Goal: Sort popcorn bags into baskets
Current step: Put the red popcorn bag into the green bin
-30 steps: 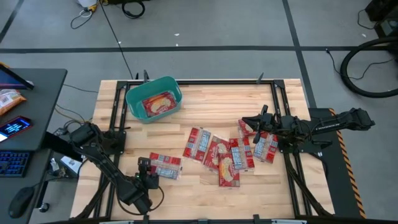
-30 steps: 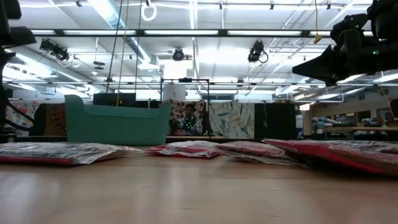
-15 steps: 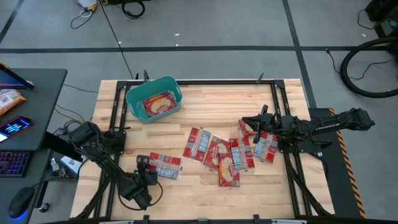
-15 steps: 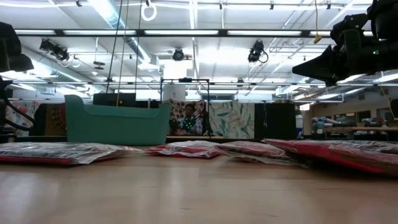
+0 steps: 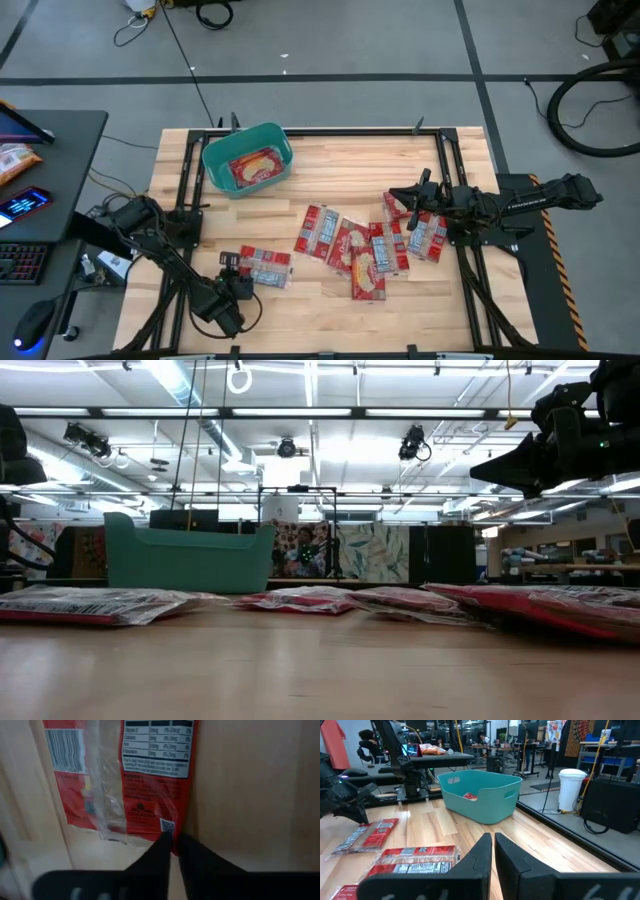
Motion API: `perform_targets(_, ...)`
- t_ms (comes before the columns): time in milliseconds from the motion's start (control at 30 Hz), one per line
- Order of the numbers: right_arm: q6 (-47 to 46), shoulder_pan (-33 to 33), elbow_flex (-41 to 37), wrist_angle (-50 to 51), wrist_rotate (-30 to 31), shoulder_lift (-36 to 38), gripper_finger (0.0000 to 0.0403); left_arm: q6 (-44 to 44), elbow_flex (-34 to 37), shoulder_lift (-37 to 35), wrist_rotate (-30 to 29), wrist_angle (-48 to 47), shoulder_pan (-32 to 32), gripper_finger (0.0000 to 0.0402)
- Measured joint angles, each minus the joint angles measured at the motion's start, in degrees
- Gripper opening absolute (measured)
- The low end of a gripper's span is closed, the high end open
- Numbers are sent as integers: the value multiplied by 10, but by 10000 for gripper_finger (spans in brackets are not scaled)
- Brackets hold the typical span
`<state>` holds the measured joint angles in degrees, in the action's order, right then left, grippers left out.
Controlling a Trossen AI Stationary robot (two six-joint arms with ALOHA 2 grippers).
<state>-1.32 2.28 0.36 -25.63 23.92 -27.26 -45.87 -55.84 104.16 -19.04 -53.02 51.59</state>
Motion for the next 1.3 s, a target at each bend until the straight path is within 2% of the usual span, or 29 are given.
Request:
perform_targets(67,0,0,0,0,0,0,25,-3,0,1,-2,2,0,11)
perform_targets(300,0,0,0,0,0,0,25,-75,-2,-17,7,5,-3,4)
perform_targets(633,0,0,0,0,0,0,25,-87,-39,-111,12,-60,-45,2)
perform_targets(1000,0,0,0,0,0,0,25,-124,-41,-170,4,-88,-96,1)
perform_targets(1300,0,0,0,0,0,0,25,-161,-41,-281,8,-117,-148,1)
